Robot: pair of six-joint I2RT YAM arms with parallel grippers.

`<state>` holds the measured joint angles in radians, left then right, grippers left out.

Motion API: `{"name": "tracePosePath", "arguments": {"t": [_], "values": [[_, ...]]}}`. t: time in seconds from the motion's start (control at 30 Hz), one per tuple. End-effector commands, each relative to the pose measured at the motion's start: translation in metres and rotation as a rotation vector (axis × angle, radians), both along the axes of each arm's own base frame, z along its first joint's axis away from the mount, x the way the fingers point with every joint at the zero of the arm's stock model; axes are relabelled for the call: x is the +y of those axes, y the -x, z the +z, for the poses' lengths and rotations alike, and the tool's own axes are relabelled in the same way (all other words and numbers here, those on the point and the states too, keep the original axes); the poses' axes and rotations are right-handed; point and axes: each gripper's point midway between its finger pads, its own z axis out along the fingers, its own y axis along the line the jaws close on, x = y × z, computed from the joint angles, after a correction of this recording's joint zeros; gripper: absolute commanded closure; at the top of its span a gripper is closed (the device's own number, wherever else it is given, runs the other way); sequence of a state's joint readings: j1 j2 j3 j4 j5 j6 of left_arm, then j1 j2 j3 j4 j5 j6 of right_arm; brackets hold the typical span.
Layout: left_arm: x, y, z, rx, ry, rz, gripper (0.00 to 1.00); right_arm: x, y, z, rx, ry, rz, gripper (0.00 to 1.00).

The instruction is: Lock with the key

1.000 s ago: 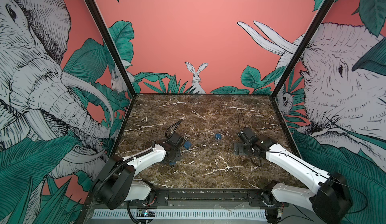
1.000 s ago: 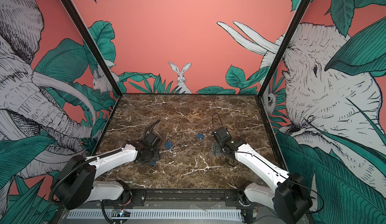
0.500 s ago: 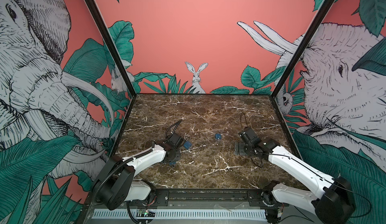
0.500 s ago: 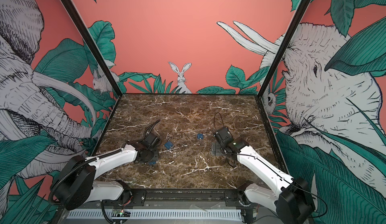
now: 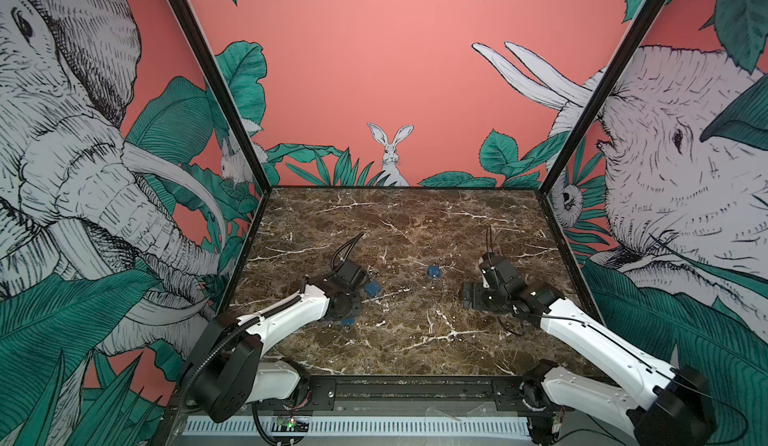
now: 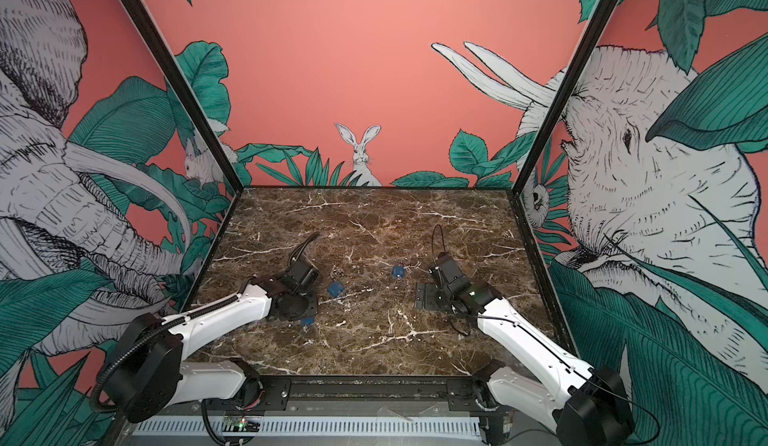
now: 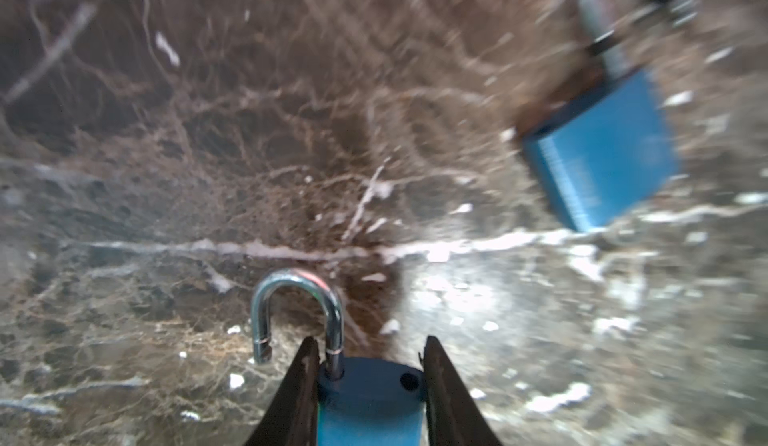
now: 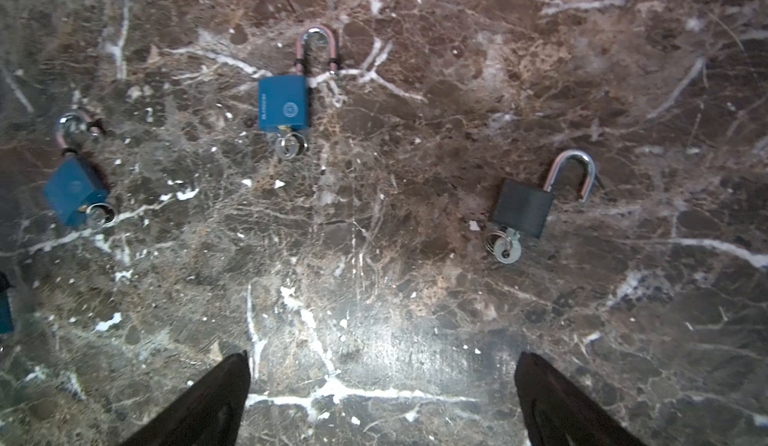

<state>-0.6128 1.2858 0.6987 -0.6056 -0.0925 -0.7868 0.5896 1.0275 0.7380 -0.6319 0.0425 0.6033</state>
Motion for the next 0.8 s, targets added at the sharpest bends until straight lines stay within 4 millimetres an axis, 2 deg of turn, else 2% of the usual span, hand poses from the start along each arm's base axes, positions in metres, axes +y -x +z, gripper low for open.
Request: {"name": "tracePosePath", "arguments": {"t": [0.0, 0.07, 0.17, 0.27, 0.37, 0.43, 0.57, 0.77], "values": [[-0.010, -0.010, 0.037, -0.065, 0.052, -0.017, 0.78, 0.015, -0.005, 0.030, -0.091, -0.034, 0.123, 0.01], [-0.013, -0.014, 0.053, -0.096, 0.080, -0.014, 0.78, 0.027, -0.005, 0.042, -0.124, -0.092, 0.175, 0.01], [-0.024, -0.021, 0.078, -0.146, 0.156, -0.003, 0.78, 0.052, -0.005, 0.049, -0.154, -0.236, 0.231, 0.02], [-0.039, -0.032, 0.103, -0.178, 0.232, 0.012, 0.78, 0.079, -0.014, 0.053, -0.196, -0.398, 0.254, 0.06], [-0.052, -0.044, 0.123, -0.201, 0.276, 0.006, 0.77, 0.103, -0.021, 0.059, -0.282, -0.444, 0.277, 0.11], [-0.064, -0.052, 0.134, -0.215, 0.326, 0.005, 0.77, 0.113, -0.025, 0.063, -0.375, -0.385, 0.250, 0.09], [-0.082, -0.070, 0.150, -0.242, 0.397, 0.011, 0.78, 0.139, -0.031, 0.083, -0.523, -0.417, 0.233, 0.10], [-0.101, -0.089, 0.166, -0.266, 0.467, 0.029, 0.79, 0.156, -0.036, 0.102, -0.636, -0.513, 0.225, 0.19]]}}
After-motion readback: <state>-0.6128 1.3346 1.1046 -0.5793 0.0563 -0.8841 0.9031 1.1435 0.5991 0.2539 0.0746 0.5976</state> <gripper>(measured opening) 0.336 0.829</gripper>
